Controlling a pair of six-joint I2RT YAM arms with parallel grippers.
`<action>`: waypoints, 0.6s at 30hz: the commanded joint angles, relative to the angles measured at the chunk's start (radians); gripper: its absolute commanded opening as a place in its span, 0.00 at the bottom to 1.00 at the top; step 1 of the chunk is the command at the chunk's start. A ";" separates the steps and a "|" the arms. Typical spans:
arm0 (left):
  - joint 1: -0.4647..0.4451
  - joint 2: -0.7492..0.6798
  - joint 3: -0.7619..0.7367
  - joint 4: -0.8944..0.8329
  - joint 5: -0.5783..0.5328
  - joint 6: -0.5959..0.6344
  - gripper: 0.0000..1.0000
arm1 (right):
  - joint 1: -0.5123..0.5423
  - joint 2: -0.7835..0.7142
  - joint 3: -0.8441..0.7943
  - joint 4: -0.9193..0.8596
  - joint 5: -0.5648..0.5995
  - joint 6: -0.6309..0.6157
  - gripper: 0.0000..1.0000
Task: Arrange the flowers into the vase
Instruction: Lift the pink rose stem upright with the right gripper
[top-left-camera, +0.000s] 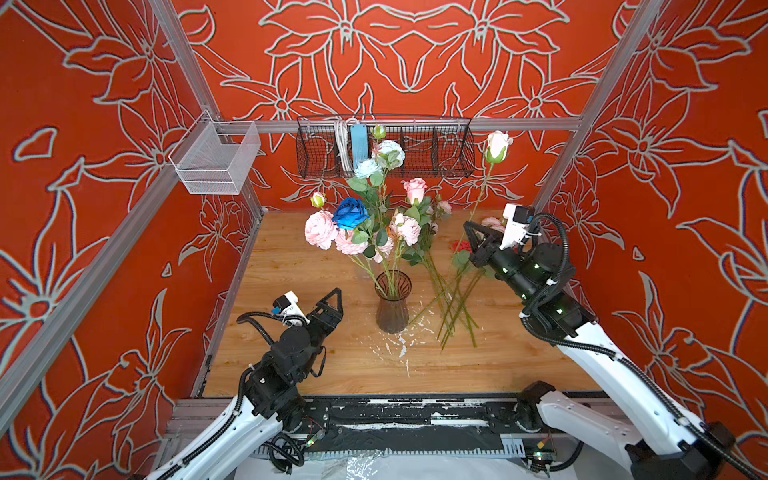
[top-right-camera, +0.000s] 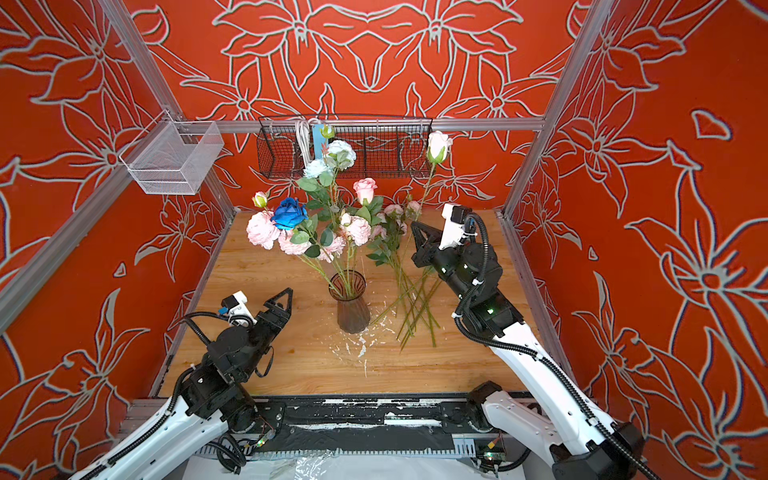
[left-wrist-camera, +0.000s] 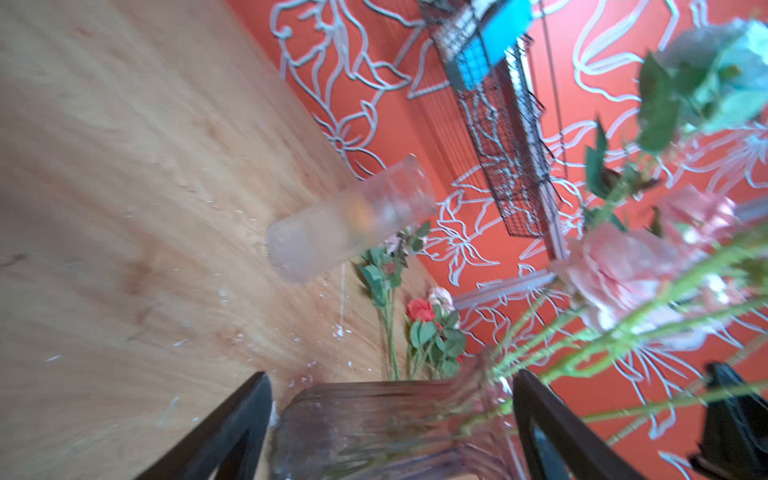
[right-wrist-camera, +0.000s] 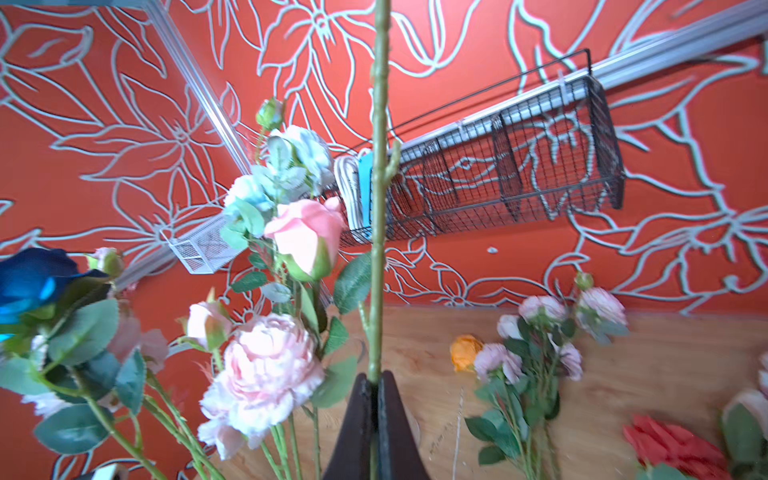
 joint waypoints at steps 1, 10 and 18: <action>0.008 -0.011 -0.011 -0.117 -0.159 -0.146 0.88 | 0.020 0.008 -0.035 0.123 0.020 0.004 0.00; 0.042 0.154 0.051 -0.103 -0.219 -0.265 0.87 | 0.030 -0.007 -0.135 0.204 0.050 -0.046 0.00; 0.054 0.333 0.131 -0.055 -0.196 -0.301 0.87 | 0.029 -0.026 -0.169 0.223 0.082 -0.093 0.00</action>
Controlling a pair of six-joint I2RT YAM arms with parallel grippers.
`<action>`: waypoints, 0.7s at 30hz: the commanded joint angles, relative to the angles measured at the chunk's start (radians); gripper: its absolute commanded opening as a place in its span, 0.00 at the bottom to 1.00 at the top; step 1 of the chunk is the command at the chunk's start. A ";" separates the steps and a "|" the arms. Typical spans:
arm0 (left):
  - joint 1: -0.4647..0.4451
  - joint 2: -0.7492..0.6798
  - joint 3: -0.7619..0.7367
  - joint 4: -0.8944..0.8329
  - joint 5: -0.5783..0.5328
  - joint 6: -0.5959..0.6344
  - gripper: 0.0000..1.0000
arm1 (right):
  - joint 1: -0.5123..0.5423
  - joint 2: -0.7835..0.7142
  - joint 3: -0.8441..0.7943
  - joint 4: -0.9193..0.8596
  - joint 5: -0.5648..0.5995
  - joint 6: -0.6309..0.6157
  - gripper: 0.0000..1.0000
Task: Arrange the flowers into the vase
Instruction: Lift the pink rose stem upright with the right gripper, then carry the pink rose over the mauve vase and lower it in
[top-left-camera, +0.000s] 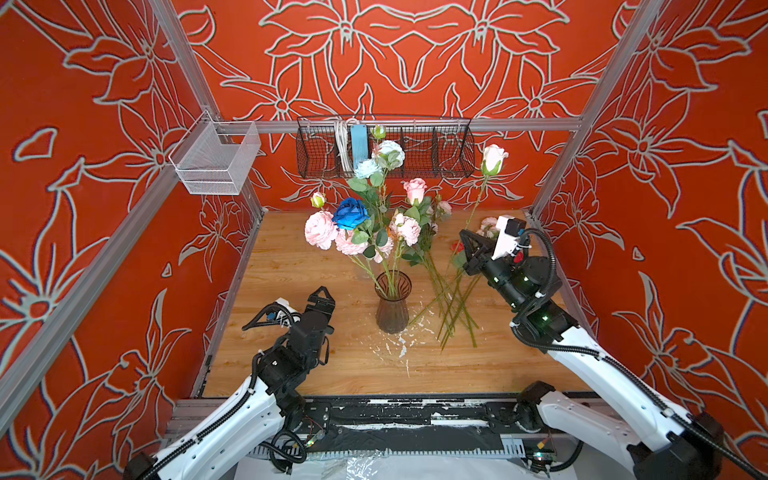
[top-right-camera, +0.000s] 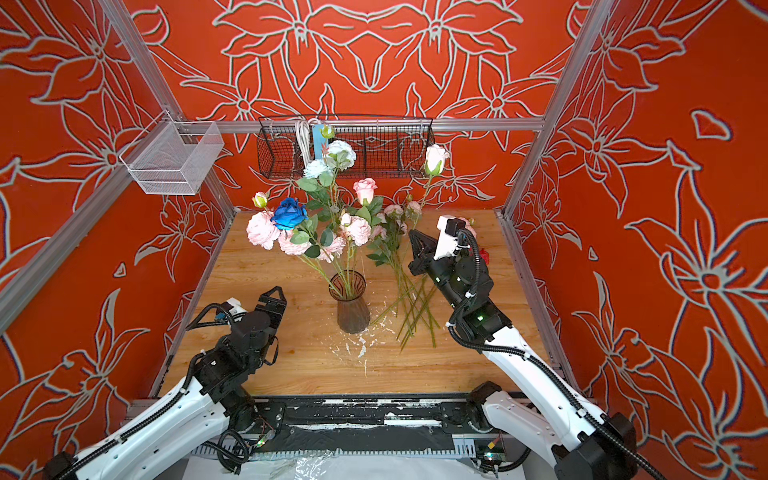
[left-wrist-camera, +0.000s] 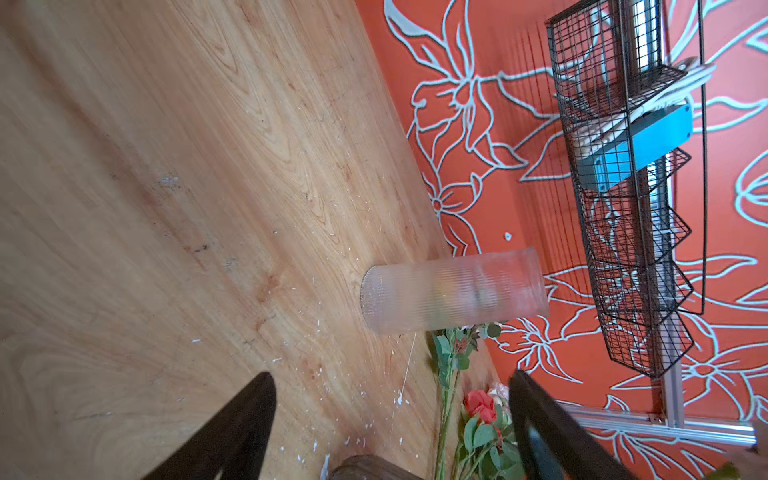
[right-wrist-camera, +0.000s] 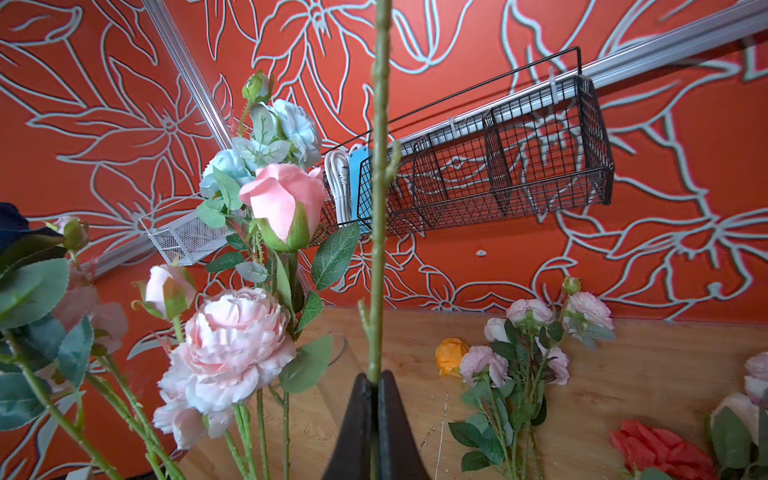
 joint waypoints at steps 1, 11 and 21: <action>0.009 0.068 0.042 0.028 -0.007 -0.035 0.87 | 0.006 -0.012 -0.014 0.062 0.027 -0.033 0.00; 0.048 0.178 0.084 0.079 0.116 0.011 0.88 | 0.007 0.017 0.009 0.088 -0.028 0.008 0.00; 0.111 0.204 0.095 0.085 0.287 0.110 0.88 | 0.022 0.038 0.043 0.097 -0.058 0.013 0.00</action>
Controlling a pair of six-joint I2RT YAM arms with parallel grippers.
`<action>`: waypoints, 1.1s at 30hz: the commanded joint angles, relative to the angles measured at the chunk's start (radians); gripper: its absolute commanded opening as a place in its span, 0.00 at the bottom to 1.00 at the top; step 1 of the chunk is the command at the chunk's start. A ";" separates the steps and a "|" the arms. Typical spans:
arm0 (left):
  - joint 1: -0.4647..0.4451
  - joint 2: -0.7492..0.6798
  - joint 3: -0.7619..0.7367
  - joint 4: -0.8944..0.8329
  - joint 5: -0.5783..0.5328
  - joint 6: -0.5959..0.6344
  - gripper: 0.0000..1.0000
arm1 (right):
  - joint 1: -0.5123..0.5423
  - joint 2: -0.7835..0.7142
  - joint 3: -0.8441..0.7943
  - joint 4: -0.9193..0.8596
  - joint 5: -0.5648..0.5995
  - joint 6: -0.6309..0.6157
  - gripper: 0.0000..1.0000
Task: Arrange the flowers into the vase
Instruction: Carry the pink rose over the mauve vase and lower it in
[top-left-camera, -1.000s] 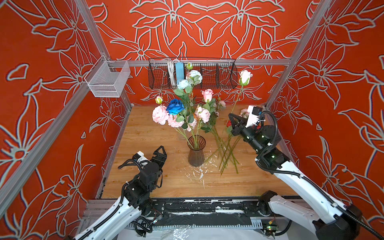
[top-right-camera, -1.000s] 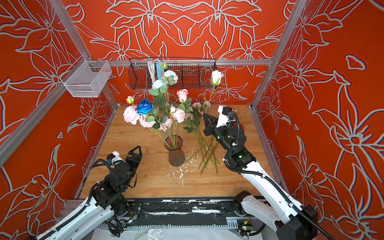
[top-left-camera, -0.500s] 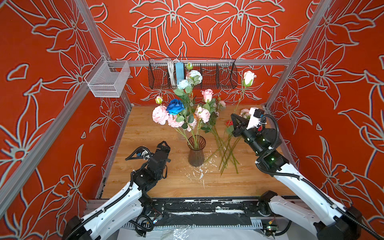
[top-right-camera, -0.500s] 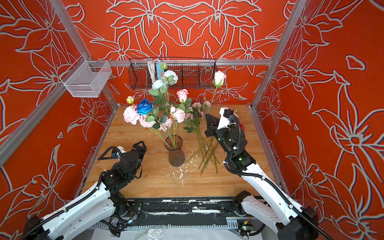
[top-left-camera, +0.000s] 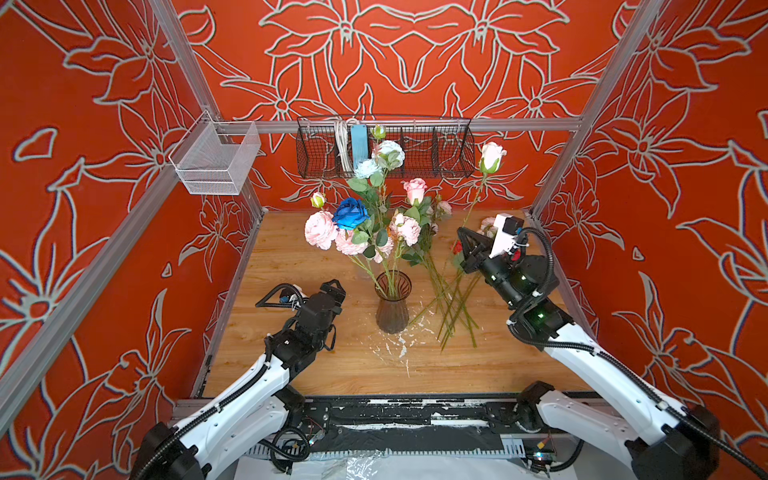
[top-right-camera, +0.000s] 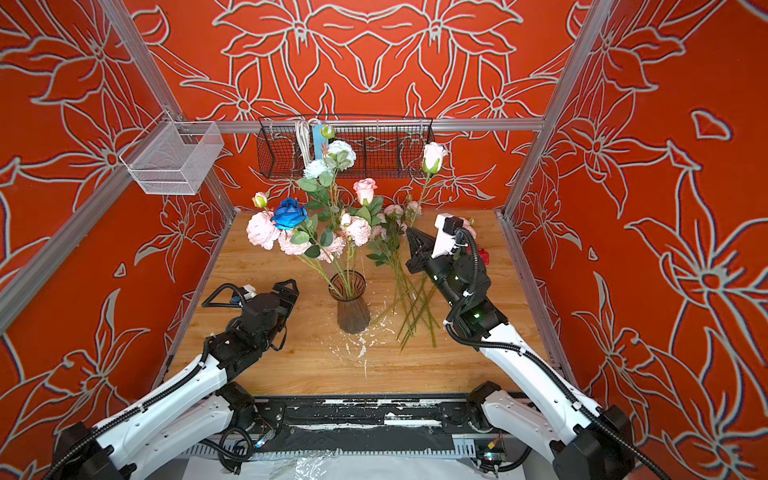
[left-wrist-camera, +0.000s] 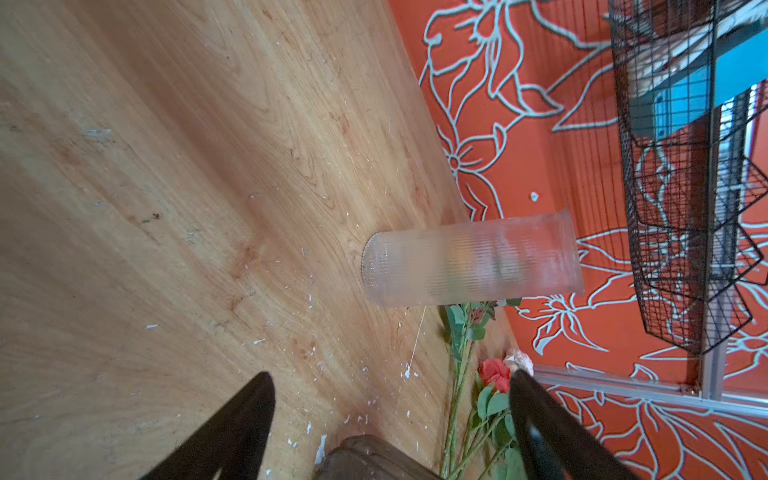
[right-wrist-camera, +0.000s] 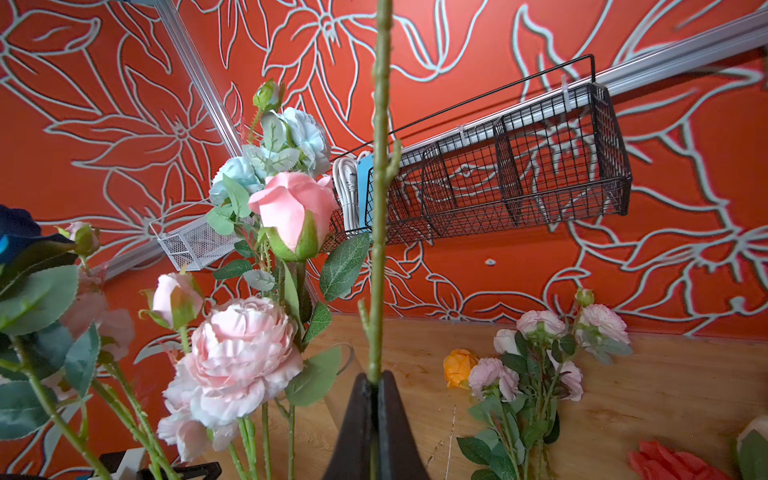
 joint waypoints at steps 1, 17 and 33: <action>0.021 0.012 0.028 0.018 0.083 0.056 0.89 | 0.014 0.005 0.049 0.050 -0.038 0.002 0.00; 0.044 -0.002 0.059 0.004 0.212 0.195 0.90 | 0.046 0.171 0.356 0.121 -0.172 0.084 0.00; 0.072 -0.017 0.030 0.034 0.246 0.210 0.91 | 0.180 0.226 0.301 0.123 -0.188 -0.002 0.00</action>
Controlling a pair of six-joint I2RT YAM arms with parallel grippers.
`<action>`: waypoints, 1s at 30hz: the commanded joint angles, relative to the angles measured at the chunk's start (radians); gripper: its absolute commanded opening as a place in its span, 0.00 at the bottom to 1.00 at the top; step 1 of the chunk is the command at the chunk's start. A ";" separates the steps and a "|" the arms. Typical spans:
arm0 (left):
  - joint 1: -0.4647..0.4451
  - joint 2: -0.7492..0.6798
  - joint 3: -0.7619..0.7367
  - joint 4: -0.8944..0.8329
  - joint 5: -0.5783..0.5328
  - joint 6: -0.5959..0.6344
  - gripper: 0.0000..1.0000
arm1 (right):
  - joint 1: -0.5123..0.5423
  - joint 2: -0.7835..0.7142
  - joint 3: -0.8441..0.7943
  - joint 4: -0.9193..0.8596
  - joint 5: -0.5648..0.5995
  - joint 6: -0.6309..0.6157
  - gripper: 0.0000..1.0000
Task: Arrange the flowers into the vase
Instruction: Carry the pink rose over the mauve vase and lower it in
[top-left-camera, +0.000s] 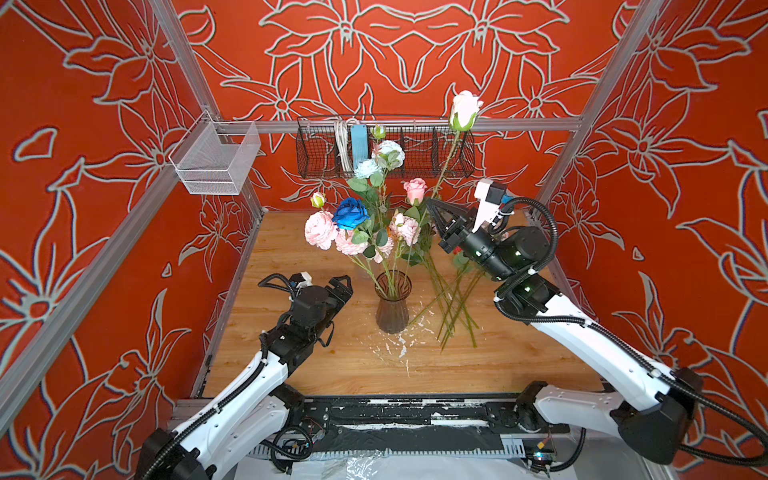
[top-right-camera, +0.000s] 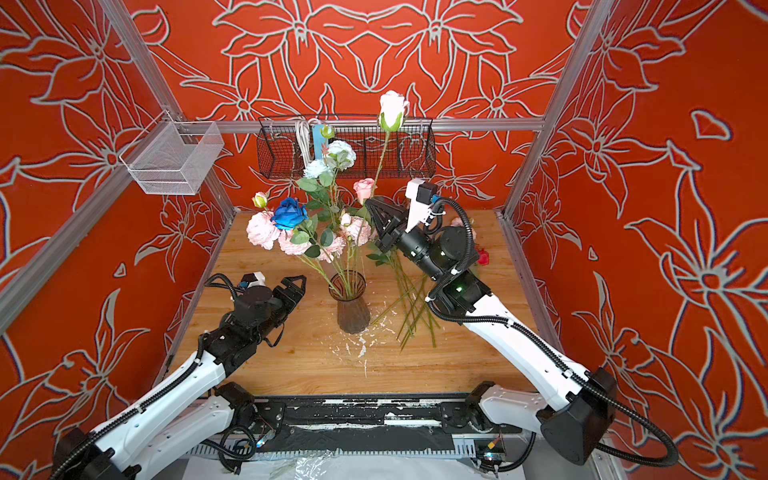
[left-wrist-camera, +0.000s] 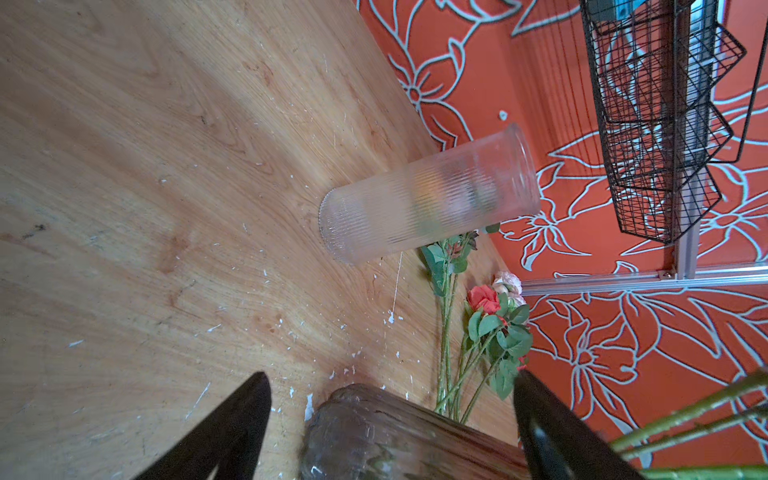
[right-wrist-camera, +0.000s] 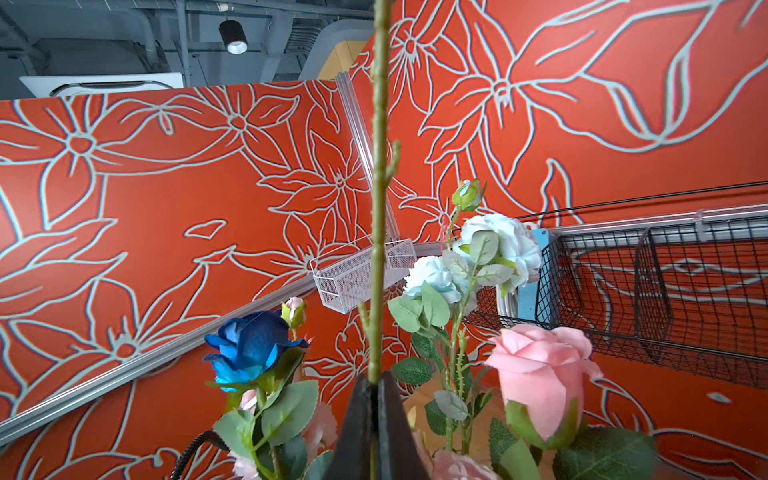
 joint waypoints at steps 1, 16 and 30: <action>0.007 -0.020 -0.020 0.024 0.006 0.007 0.91 | 0.027 0.024 -0.047 0.037 -0.018 -0.042 0.00; 0.014 -0.090 -0.045 0.001 -0.004 0.017 0.91 | 0.163 -0.006 -0.104 -0.368 0.182 -0.305 0.49; 0.015 -0.043 -0.061 0.052 0.006 -0.018 0.91 | 0.167 -0.252 -0.140 -0.545 0.353 -0.320 0.56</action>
